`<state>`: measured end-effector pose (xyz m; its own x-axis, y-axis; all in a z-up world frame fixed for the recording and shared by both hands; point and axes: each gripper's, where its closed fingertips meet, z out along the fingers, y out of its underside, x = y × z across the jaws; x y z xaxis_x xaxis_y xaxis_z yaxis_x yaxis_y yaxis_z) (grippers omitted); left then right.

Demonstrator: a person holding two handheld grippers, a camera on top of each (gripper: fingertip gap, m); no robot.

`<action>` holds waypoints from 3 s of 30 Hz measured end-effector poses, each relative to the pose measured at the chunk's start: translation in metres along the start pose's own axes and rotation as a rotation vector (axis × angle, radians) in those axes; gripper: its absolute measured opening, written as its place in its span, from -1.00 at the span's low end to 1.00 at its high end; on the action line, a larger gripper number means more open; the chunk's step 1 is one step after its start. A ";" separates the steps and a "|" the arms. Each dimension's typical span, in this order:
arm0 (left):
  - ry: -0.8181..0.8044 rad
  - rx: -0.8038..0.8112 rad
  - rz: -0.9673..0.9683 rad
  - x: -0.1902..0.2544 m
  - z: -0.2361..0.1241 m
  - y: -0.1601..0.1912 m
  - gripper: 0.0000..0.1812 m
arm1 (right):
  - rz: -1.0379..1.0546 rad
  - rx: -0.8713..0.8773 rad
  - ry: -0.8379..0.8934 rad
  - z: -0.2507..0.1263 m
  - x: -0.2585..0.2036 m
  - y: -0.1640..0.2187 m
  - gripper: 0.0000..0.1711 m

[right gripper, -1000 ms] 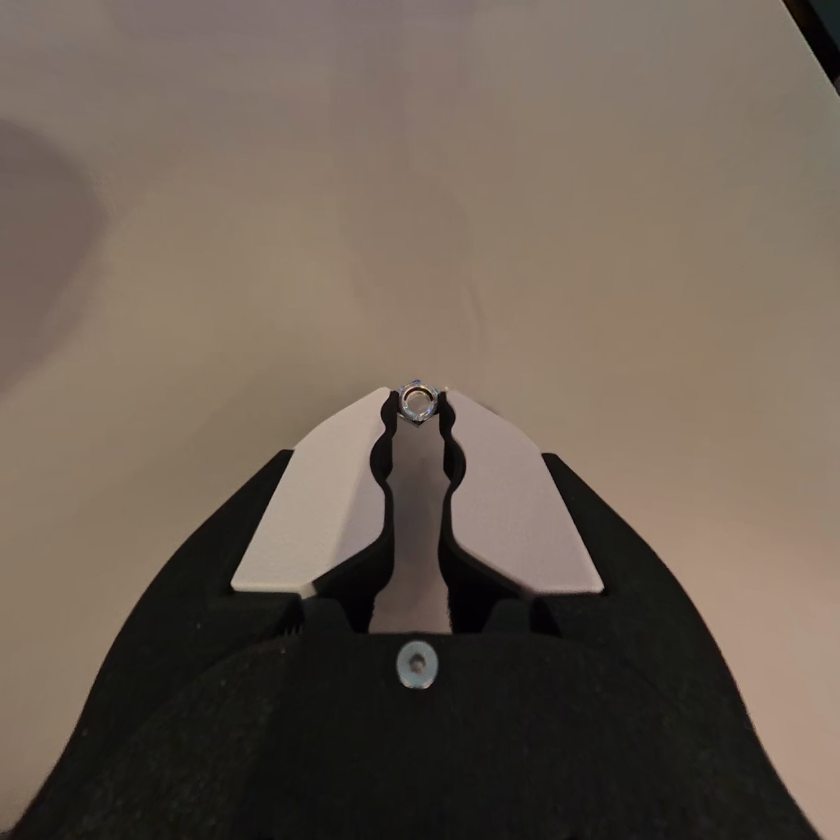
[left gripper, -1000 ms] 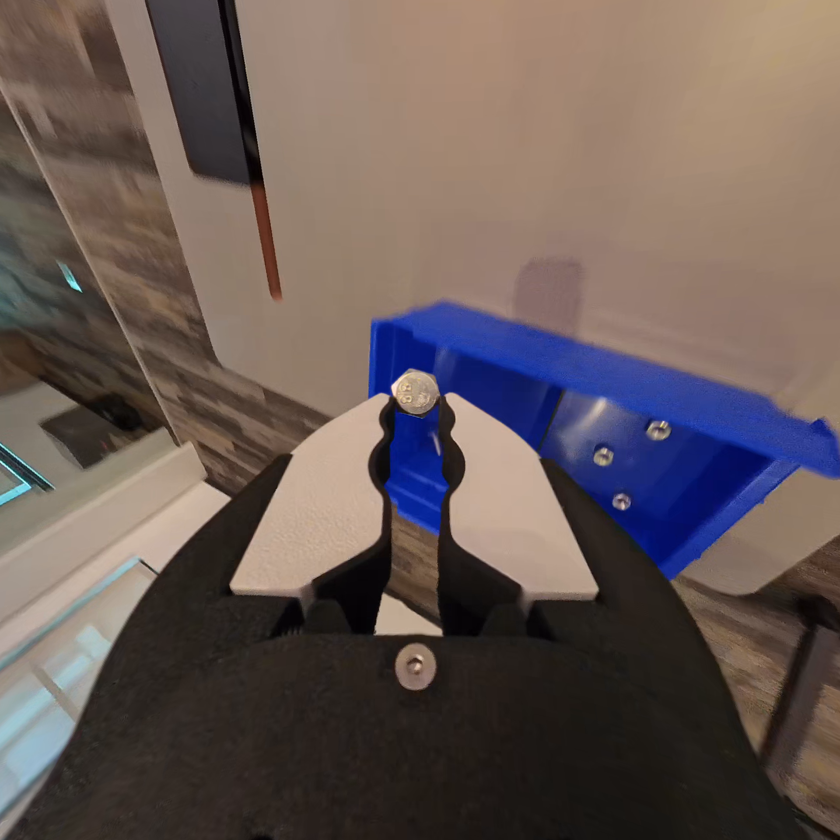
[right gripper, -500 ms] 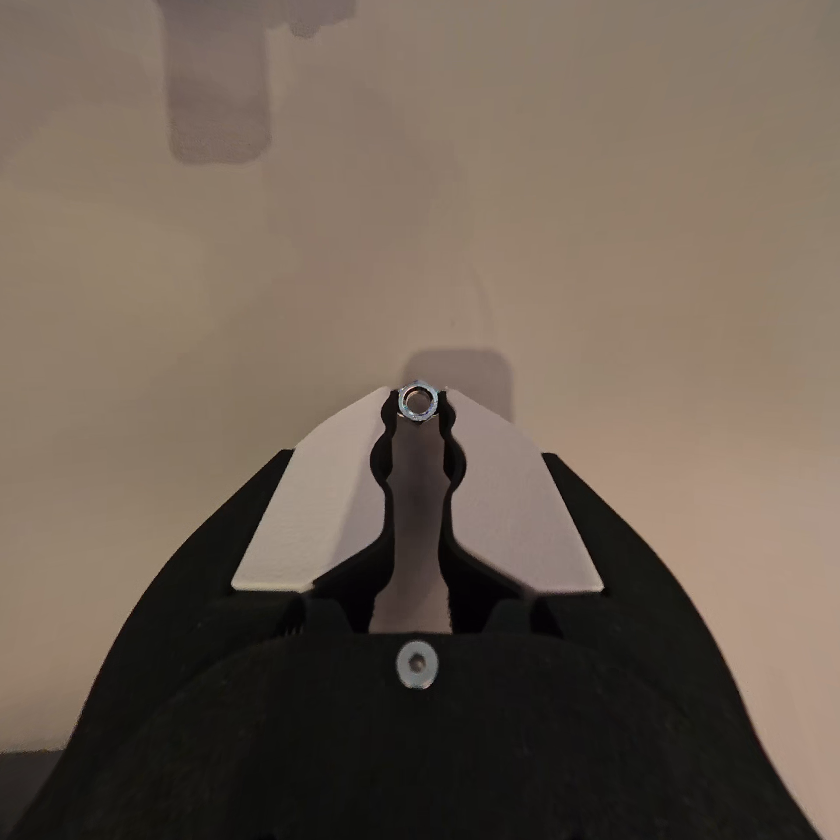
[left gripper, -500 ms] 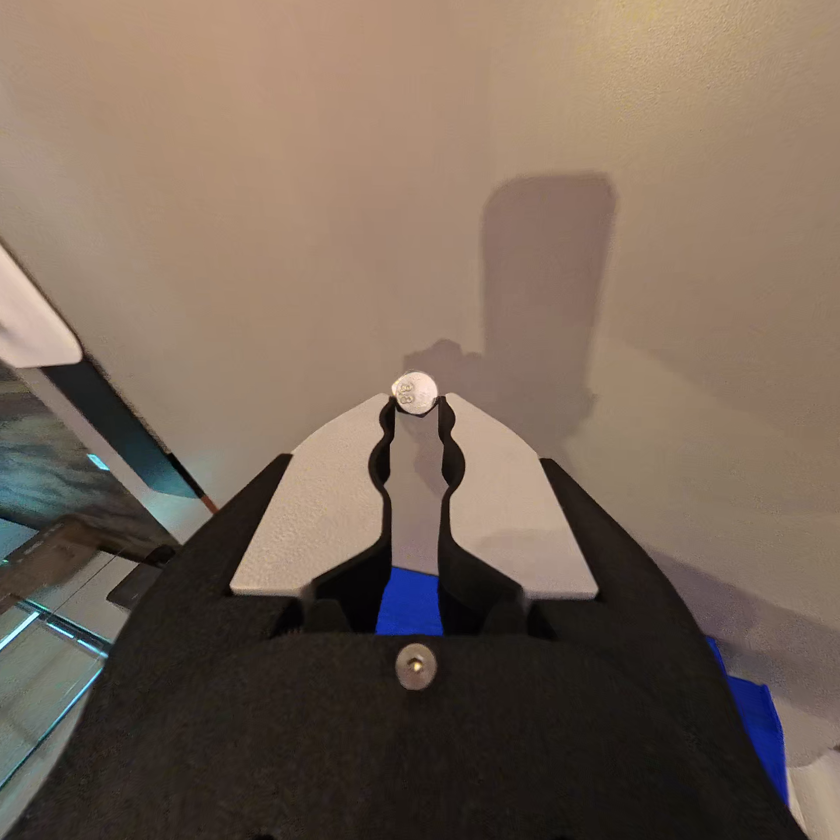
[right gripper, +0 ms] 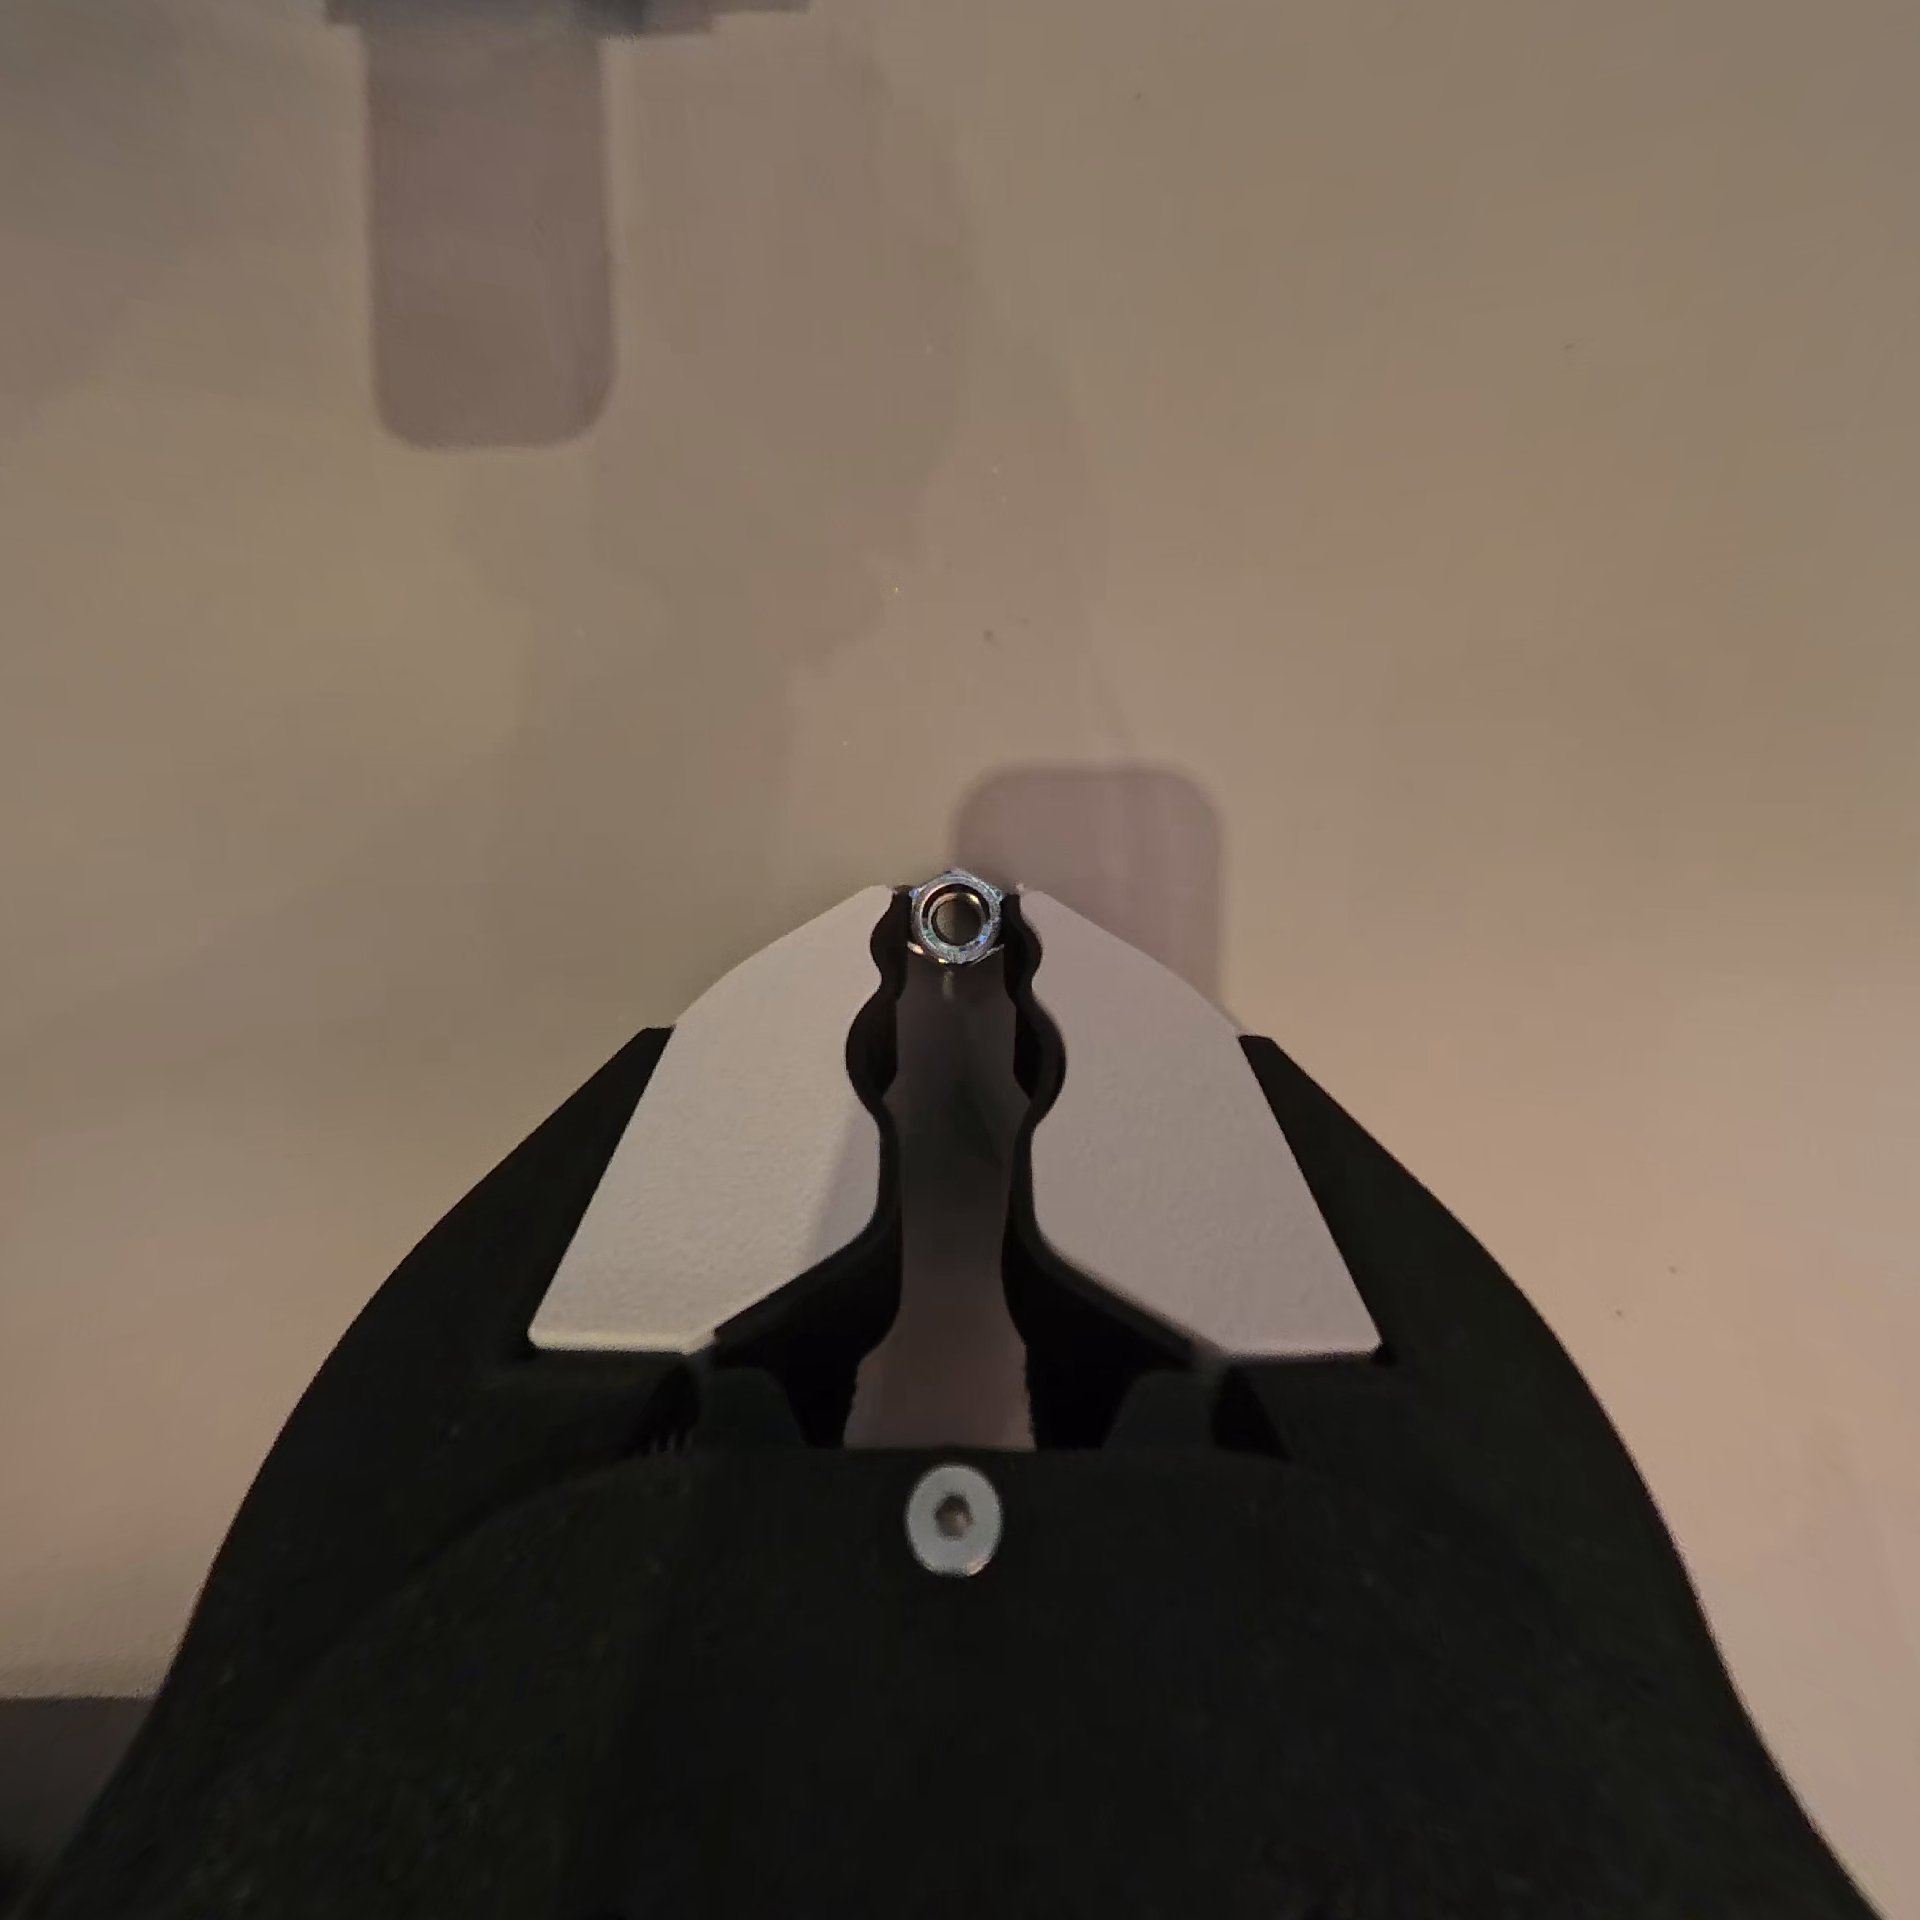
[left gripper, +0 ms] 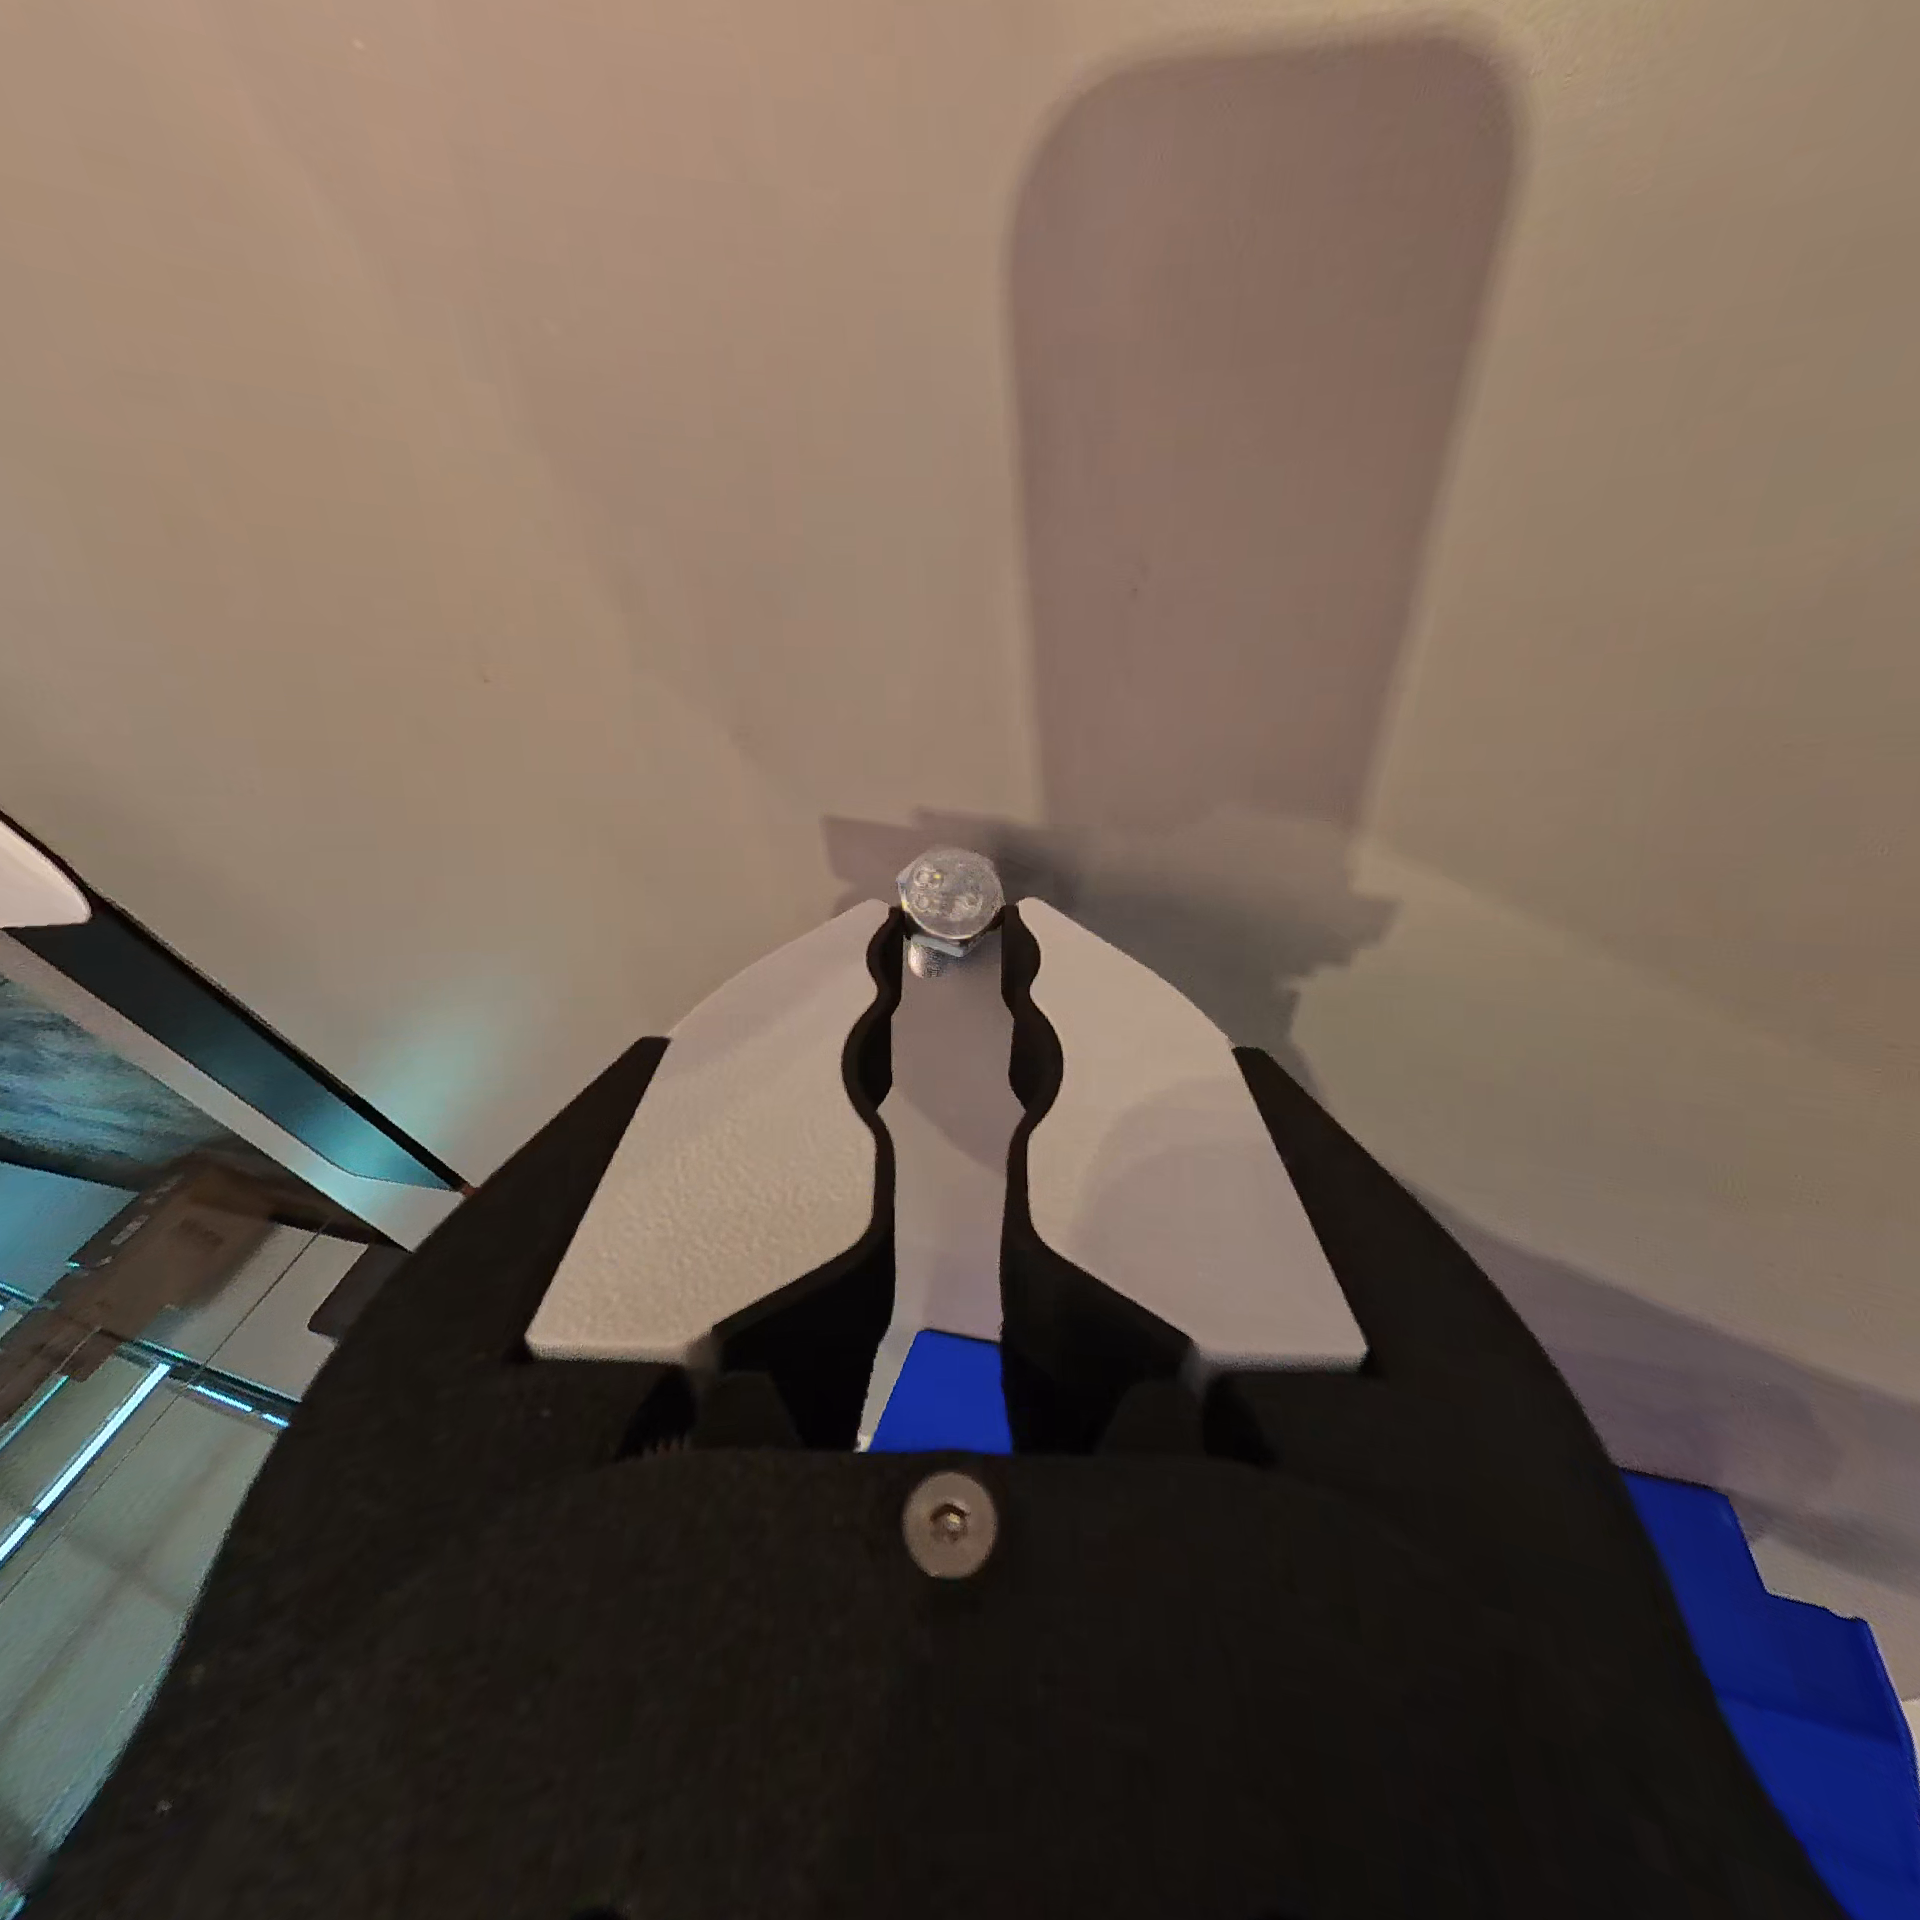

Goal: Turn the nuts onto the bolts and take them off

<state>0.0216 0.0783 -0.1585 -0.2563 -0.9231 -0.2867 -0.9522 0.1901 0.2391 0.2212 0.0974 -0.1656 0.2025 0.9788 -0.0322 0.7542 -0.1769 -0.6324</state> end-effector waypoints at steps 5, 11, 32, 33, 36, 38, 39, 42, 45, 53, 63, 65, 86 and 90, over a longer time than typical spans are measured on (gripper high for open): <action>0.006 -0.013 -0.003 -0.001 0.004 0.001 -0.80 | 0.008 0.009 -0.007 0.000 0.000 0.000 -0.81; 0.012 -0.028 0.001 0.000 0.007 0.001 -0.80 | 0.011 0.010 -0.011 0.000 0.000 0.000 -0.80; 0.000 0.331 -0.688 0.002 -0.039 0.023 -0.72 | 0.021 0.115 -0.011 -0.009 0.001 -0.012 -0.65; 0.057 0.381 -0.819 0.008 -0.039 0.022 -0.74 | 0.023 0.124 -0.010 -0.010 0.002 -0.013 -0.65; 0.261 0.563 -1.190 0.019 -0.042 0.010 -0.77 | 0.028 0.146 -0.010 -0.012 0.002 -0.017 -0.65; 0.390 0.640 -1.330 0.025 -0.043 0.002 -0.81 | 0.023 0.154 -0.010 -0.013 0.001 -0.020 -0.65; 0.409 0.651 -1.366 0.025 -0.043 0.002 -0.82 | 0.015 0.160 -0.014 -0.013 -0.001 -0.023 -0.65; 0.370 0.678 -1.445 0.019 -0.044 0.010 -0.84 | -0.016 0.178 -0.023 -0.013 -0.008 -0.033 -0.66; 0.346 0.680 -1.518 0.015 -0.043 0.015 -0.80 | -0.034 0.187 -0.034 -0.011 -0.013 -0.040 -0.66; 0.520 0.754 -1.902 0.000 -0.023 0.007 -0.74 | -0.074 0.174 -0.029 -0.005 -0.018 -0.046 -0.66; 0.628 0.643 -2.097 -0.010 -0.002 0.004 -0.71 | -0.082 0.232 -0.016 -0.016 -0.018 -0.051 -0.67; 0.626 0.608 -2.086 -0.012 0.002 0.003 -0.73 | -0.078 0.236 -0.023 -0.016 -0.017 -0.050 -0.68; 0.508 0.410 -1.210 -0.042 0.000 -0.037 -0.75 | -0.068 0.233 -0.045 -0.015 -0.019 -0.048 -0.71; 0.396 0.373 -1.016 -0.032 -0.006 -0.019 -0.62 | -0.063 0.237 -0.047 -0.015 -0.018 -0.048 -0.71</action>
<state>0.0492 0.1020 -0.1486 0.6643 -0.7347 0.1375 -0.6964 -0.6752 -0.2434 0.1905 0.0866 -0.1227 0.1260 0.9918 -0.0195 0.5958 -0.0914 -0.7979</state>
